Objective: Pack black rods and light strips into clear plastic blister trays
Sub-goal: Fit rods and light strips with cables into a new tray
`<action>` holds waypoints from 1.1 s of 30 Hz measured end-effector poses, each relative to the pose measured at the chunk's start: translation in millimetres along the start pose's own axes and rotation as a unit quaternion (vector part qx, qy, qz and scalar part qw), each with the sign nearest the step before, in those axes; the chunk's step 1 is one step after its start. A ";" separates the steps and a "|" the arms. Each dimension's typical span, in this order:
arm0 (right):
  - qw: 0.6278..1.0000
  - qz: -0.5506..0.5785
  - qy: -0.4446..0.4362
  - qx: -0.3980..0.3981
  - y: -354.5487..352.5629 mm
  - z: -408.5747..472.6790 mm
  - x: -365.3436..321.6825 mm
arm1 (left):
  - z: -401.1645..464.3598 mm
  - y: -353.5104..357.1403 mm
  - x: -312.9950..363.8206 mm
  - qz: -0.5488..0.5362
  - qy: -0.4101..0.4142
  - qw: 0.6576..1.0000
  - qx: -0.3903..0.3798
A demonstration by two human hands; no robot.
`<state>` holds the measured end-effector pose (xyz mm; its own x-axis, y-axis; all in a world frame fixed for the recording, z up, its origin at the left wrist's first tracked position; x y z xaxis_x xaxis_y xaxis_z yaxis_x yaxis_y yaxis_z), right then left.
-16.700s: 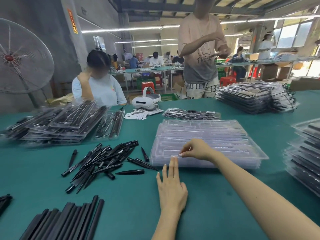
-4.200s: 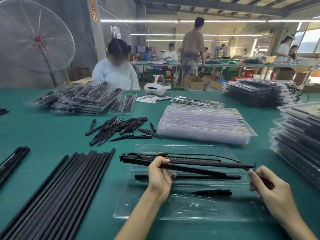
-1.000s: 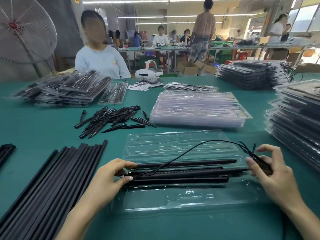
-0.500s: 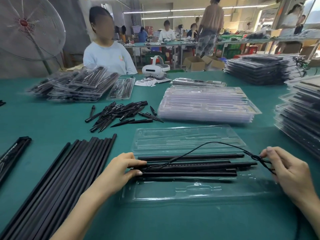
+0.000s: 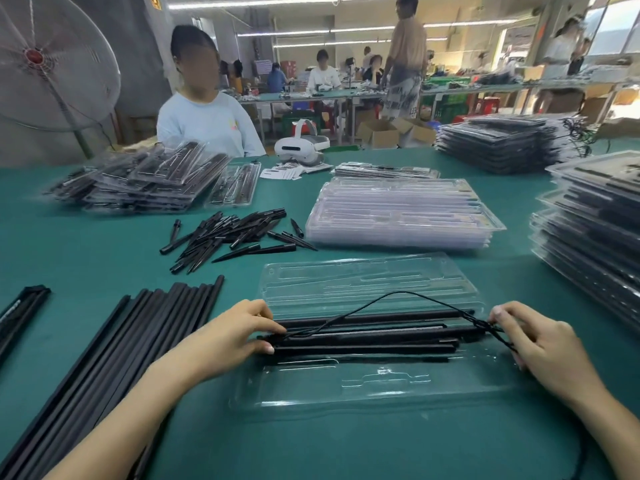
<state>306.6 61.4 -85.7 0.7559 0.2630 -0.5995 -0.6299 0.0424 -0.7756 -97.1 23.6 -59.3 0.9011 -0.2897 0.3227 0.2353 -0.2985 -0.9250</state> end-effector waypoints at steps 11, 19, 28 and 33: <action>0.993 -0.061 -0.087 0.052 0.3 4.9 -6.3 | -15.0 13.3 -4.9 -0.028 0.023 0.990 0.134; 0.976 -0.107 -0.187 -0.041 21.1 6.2 -22.2 | -12.1 19.0 -6.6 -0.051 0.012 0.986 0.157; 0.944 -0.135 -0.281 -0.109 59.6 16.0 -107.6 | -20.3 20.1 -17.5 -0.093 -0.031 0.976 0.194; 0.909 -0.211 -0.290 -0.212 101.1 40.0 -168.2 | -22.8 26.7 -19.9 -0.133 -0.062 0.960 0.239</action>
<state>108.6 60.0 -55.4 0.6163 0.7782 -0.1208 -0.0870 -0.0852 -0.9926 -117.0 0.6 -85.9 0.8152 -0.1409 0.5618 0.5770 0.1139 -0.8087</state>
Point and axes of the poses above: each hand's wrist, its own z-axis towards the middle knuckle, its own y-axis out of the palm, x = y × z, the point moved 2 cm from there along z, towards the middle knuckle, and after that the axes turned 14 degrees about -x, right-handed, at the moved point
